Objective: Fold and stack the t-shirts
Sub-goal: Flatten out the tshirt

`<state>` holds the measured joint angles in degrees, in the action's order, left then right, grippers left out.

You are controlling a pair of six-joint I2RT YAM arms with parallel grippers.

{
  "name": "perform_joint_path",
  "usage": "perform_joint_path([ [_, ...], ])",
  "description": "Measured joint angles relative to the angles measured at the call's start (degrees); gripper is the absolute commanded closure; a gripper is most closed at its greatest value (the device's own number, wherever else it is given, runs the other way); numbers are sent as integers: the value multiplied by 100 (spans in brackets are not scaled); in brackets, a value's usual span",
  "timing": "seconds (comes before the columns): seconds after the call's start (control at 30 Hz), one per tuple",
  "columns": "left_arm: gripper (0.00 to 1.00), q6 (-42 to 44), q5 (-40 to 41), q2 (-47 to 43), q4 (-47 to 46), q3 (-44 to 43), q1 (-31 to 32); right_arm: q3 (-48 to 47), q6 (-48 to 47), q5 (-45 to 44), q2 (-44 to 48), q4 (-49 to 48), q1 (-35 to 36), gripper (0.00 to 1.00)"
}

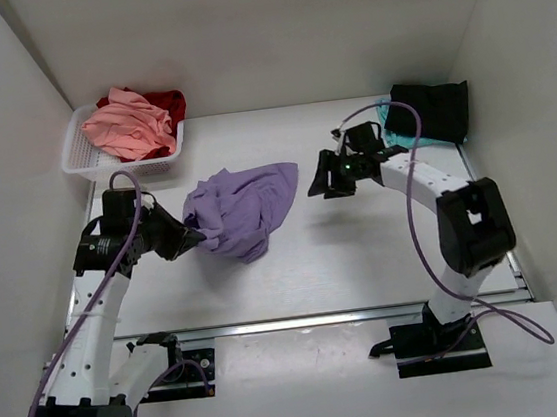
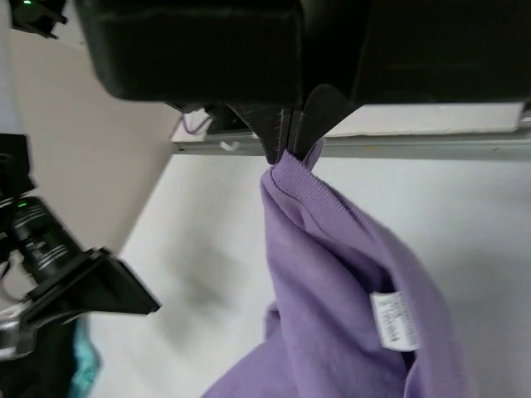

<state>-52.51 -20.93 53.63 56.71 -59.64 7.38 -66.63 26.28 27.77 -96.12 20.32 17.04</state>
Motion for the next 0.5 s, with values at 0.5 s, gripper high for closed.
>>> perform_joint_path([
  [0.5,100,-44,299,-715,612,442,42,-3939,-275,-138,-3053,695,669,51],
])
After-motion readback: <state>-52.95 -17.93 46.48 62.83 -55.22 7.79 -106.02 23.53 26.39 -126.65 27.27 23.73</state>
